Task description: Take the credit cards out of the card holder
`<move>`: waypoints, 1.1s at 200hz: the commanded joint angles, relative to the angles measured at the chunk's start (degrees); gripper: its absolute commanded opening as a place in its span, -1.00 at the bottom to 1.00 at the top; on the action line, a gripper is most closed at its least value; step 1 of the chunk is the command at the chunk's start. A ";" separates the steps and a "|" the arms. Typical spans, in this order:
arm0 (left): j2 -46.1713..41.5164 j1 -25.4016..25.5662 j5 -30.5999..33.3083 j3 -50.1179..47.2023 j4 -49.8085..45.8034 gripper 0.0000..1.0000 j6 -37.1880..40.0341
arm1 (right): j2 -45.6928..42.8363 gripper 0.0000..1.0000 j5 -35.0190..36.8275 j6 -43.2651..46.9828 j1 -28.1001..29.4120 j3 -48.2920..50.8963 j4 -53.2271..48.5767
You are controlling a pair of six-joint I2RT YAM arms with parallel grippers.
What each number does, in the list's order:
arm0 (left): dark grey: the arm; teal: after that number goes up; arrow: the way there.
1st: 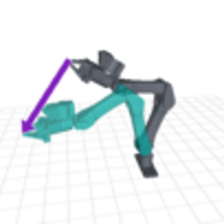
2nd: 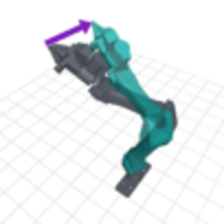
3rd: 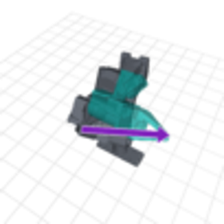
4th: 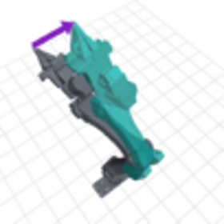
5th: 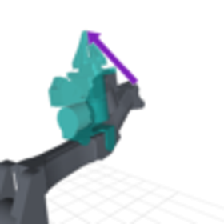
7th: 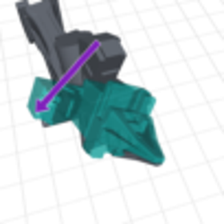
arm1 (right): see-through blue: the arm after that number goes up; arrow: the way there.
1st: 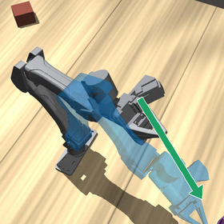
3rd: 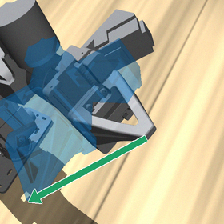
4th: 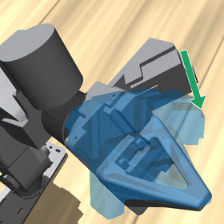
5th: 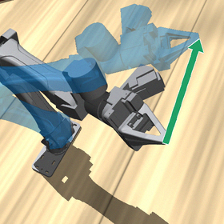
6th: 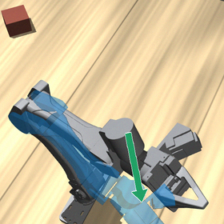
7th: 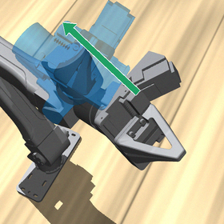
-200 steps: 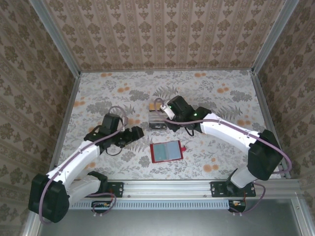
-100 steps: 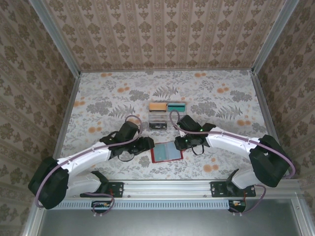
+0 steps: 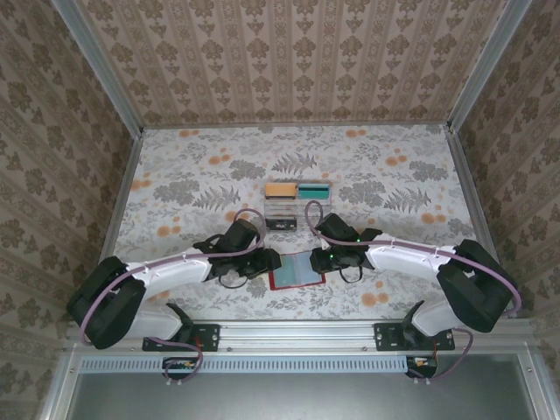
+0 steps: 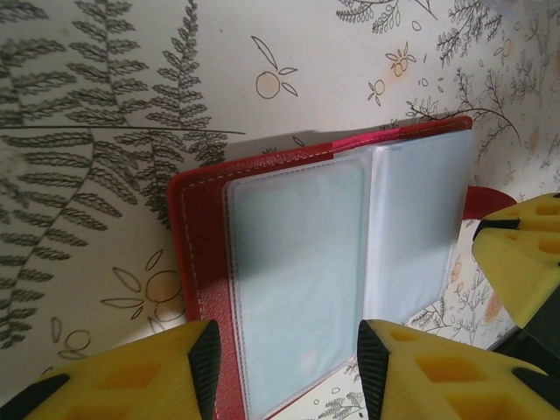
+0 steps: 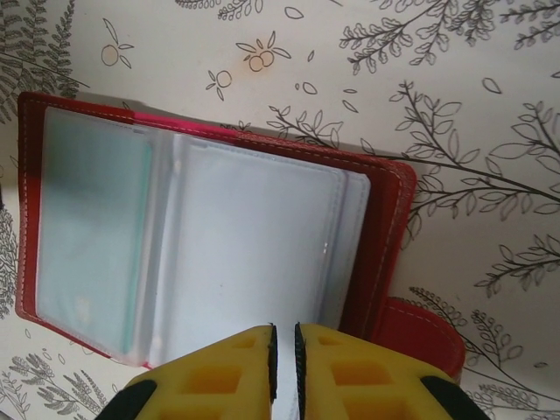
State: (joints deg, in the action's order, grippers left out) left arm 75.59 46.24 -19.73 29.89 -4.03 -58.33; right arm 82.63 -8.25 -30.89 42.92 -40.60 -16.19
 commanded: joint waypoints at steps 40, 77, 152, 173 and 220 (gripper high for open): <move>2.60 1.22 -1.02 0.95 1.90 -0.07 0.41 | 1.41 -0.66 -0.21 -1.87 1.35 1.47 1.33; 3.06 1.87 -1.06 1.55 1.96 -0.10 0.80 | 1.59 -0.66 -0.15 -2.23 1.74 1.95 1.59; 4.41 2.88 -1.37 2.63 2.36 -0.13 1.39 | 2.16 -0.65 -0.23 -2.76 2.20 2.28 1.95; 4.65 3.15 -1.70 3.04 2.80 -0.14 1.76 | 2.29 -0.65 -0.19 -2.94 2.36 2.37 2.10; 5.59 4.02 -2.35 4.35 3.56 -0.19 2.50 | 2.78 -0.65 -0.34 -3.12 2.70 2.37 2.21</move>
State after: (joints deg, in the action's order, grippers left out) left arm 80.27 49.54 -21.12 32.42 -1.45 -57.63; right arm 84.40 -8.23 -33.26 45.08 -38.87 -14.09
